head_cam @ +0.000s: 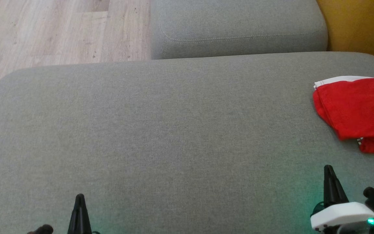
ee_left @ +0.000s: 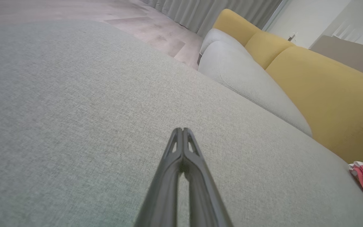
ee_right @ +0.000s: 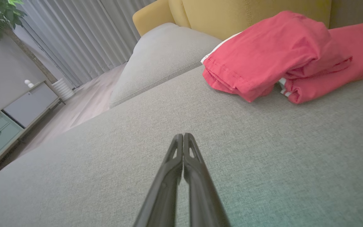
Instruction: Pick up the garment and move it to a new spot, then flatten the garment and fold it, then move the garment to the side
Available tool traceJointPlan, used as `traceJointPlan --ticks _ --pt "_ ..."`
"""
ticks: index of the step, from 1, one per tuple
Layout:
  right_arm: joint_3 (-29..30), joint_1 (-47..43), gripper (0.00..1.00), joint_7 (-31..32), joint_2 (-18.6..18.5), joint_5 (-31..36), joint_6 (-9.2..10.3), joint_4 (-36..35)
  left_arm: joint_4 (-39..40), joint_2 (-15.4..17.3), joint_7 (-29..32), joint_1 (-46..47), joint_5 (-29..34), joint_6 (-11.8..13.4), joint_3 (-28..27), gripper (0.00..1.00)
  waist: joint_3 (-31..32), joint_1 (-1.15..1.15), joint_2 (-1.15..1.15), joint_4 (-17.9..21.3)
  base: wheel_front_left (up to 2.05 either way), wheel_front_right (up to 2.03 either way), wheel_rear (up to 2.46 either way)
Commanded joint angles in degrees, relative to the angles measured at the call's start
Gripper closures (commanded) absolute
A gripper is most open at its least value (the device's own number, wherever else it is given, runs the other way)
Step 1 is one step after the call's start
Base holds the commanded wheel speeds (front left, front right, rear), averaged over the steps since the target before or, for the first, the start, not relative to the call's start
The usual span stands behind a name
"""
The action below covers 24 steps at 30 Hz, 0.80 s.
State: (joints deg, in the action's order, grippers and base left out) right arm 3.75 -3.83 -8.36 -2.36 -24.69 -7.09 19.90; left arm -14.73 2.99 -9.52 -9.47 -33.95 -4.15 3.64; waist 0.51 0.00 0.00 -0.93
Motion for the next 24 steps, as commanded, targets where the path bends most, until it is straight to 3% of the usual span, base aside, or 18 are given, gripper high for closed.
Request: traceJointPlan --ticks 1,24 --pt "-0.07 3.2 1.0 0.18 -0.2 -1.75 -0.11 -2.12 1.43 0.34 0.49 2.44 -1.43 -0.54 -1.17 1.0 -0.01 0.0 0.0 0.01 0.0 0.0 0.0" --pt "0.66 4.96 1.0 3.97 -0.28 -18.72 -0.19 -3.09 1.25 0.41 4.28 5.83 -16.3 -1.26 -3.23 1.0 -0.18 0.0 0.0 0.25 0.0 0.0 0.0"
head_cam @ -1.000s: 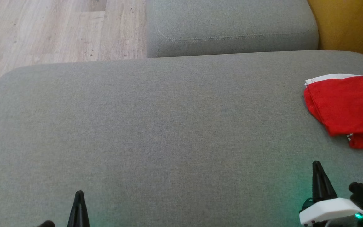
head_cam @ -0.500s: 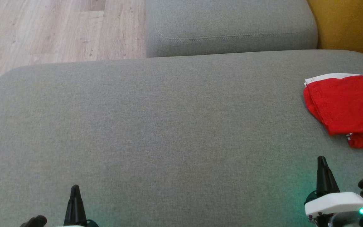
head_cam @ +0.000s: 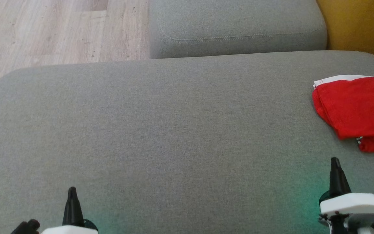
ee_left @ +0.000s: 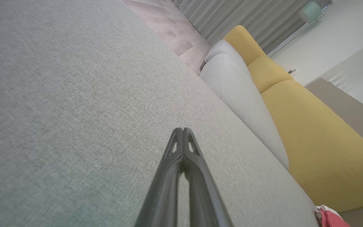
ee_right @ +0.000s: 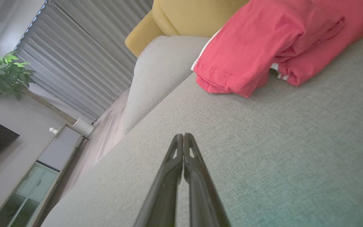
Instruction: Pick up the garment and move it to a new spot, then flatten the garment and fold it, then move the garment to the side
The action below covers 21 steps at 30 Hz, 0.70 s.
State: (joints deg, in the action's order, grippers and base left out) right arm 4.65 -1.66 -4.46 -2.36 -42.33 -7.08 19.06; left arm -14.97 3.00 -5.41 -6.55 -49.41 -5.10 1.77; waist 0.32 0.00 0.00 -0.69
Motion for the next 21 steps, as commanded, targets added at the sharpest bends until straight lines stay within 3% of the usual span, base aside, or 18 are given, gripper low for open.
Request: traceJointPlan --ticks 1,21 --pt "-0.21 2.86 1.0 0.23 -0.28 -1.82 -0.2 -2.28 1.48 0.41 0.34 3.06 -1.49 -0.33 -1.45 1.0 -0.01 0.0 0.0 0.01 0.0 0.0 0.0" --pt "0.43 4.39 1.0 3.52 -0.36 -16.55 -0.26 -3.13 1.32 0.41 3.71 6.01 -14.33 -0.96 -3.33 1.0 -0.16 0.0 0.0 0.22 0.0 0.0 0.0"
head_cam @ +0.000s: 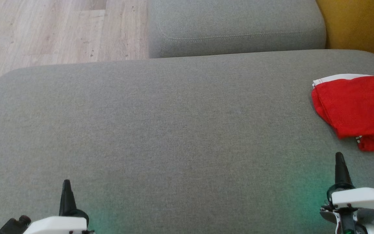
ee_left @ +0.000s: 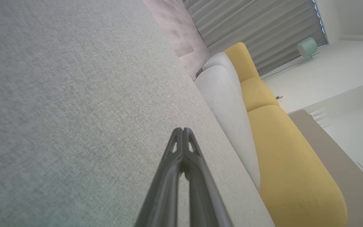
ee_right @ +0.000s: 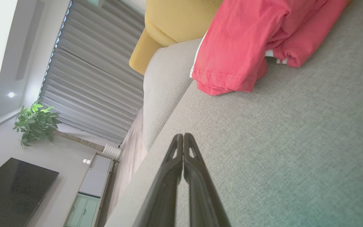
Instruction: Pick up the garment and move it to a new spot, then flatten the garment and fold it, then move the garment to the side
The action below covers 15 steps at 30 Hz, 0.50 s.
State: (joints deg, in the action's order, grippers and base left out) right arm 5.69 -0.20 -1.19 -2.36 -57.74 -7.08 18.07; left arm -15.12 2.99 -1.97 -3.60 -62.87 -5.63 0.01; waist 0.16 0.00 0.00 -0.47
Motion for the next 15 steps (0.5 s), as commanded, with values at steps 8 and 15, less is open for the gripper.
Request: traceJointPlan --ticks 8,15 --pt "-0.34 3.54 1.0 1.57 -0.39 -7.04 -0.29 -2.48 1.4 0.4 1.64 4.24 -6.0 -0.69 -2.33 1.0 -0.06 0.0 0.0 0.08 0.0 0.0 0.0" --pt "-0.12 4.08 1.0 2.73 -0.41 -12.2 -0.31 -2.77 1.34 0.39 2.83 5.28 -10.48 -0.91 -3.01 1.0 -0.11 0.0 0.0 0.16 0.0 0.0 0.0"
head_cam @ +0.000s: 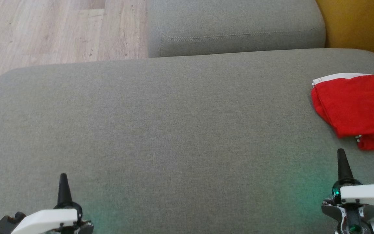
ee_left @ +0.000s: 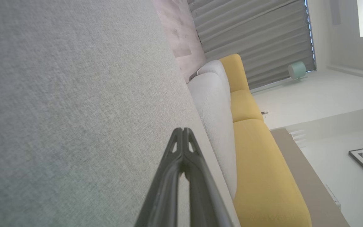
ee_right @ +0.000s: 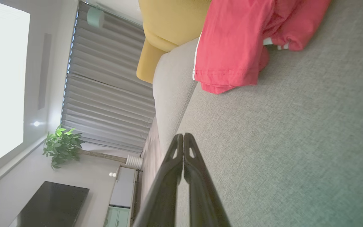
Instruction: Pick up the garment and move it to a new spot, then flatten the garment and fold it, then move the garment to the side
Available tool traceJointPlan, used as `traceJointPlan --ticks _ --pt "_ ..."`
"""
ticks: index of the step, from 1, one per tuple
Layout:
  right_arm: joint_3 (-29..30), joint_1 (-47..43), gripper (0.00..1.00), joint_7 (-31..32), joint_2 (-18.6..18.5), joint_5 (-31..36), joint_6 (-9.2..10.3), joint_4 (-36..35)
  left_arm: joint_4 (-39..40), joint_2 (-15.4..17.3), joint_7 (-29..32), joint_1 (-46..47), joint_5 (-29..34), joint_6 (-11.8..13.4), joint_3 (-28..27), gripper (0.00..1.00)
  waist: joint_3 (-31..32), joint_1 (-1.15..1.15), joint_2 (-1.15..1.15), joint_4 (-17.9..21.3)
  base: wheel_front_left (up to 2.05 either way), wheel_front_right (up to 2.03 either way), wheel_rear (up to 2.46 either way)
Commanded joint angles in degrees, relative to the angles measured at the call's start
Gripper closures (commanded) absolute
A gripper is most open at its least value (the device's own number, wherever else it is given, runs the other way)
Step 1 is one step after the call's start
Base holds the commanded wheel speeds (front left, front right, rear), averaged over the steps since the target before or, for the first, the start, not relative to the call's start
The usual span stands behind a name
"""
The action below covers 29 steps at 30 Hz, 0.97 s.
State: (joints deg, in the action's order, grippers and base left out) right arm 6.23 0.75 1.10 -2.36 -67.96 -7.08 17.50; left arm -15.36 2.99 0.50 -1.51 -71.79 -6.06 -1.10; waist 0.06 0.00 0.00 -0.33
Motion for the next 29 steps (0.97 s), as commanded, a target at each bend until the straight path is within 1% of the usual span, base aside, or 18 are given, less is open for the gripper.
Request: traceJointPlan --ticks 1,5,29 --pt "-0.64 3.21 1.0 0.6 -0.42 -2.72 -0.32 -2.24 1.57 0.39 0.53 3.34 -2.2 -0.51 -2.0 1.0 -0.02 0.0 0.0 0.02 0.0 0.0 0.0" --pt "-0.54 3.44 1.0 1.08 -0.43 -4.91 -0.32 -2.37 1.55 0.38 1.04 3.78 -4.1 -0.6 -2.29 1.0 -0.04 0.0 0.0 0.05 0.0 0.0 0.0" --pt "0.26 5.35 1.0 5.2 -0.52 -23.35 -0.4 -3.42 1.33 0.31 5.35 7.48 -20.09 -1.39 -4.76 1.0 -0.23 0.0 0.0 0.31 0.0 0.0 0.0"
